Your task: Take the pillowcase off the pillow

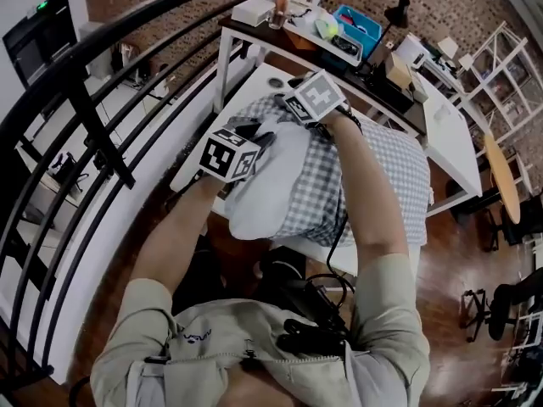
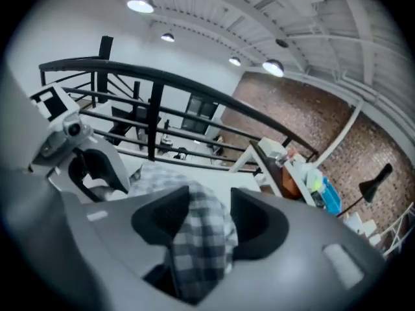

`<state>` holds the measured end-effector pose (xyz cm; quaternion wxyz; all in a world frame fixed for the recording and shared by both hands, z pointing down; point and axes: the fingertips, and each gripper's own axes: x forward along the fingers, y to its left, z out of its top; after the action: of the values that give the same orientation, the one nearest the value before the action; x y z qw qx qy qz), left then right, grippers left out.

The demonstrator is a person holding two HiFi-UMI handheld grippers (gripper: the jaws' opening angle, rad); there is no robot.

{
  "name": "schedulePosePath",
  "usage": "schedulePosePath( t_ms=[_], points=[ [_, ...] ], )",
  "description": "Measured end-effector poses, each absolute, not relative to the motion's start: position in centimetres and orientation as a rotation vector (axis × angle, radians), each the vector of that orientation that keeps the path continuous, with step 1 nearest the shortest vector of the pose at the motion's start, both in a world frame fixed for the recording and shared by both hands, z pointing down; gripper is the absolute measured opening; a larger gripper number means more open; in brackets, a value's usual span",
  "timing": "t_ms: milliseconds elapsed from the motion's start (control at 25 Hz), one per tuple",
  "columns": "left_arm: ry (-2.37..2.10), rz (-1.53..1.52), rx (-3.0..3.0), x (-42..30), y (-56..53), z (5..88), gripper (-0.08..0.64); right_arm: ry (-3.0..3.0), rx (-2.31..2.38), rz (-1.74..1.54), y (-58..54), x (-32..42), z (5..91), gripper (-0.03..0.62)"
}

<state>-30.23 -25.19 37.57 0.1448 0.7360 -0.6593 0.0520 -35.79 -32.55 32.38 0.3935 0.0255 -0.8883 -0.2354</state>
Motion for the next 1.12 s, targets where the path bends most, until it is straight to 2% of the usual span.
schedulePosePath(
  t_ms=[40,160,240,400,640,920,1120],
  points=[
    [-1.929,0.193,2.145,-29.9,-24.9,37.4,0.084,-2.217,0.034,-0.586,-32.4,-35.8,33.6,0.193],
    [-2.042,0.331,2.210,-29.0,-23.9,36.6,0.034,-2.218,0.023,-0.576,-32.0,-36.1,34.1,0.021],
    [-2.093,0.407,2.268,-27.9,-23.0,35.6,0.028,-2.248,0.116,-0.627,-32.8,-36.5,32.5,0.006],
    [-2.230,0.442,2.395,-25.6,-21.2,32.6,0.023,-2.240,0.307,-0.700,-36.3,-36.3,29.9,0.006],
    [-2.356,0.400,2.483,-24.7,-18.1,27.4,0.018,-2.106,0.595,-0.685,-44.0,-31.1,29.0,0.006],
    [-2.260,0.143,2.232,-31.5,-20.0,32.3,0.018,-1.997,0.820,-0.502,-50.7,-21.5,31.5,0.006],
    [-2.244,0.242,2.186,-31.8,-23.8,34.7,0.027,-2.100,0.814,-0.472,-49.4,-20.2,32.8,0.019]
  ],
)
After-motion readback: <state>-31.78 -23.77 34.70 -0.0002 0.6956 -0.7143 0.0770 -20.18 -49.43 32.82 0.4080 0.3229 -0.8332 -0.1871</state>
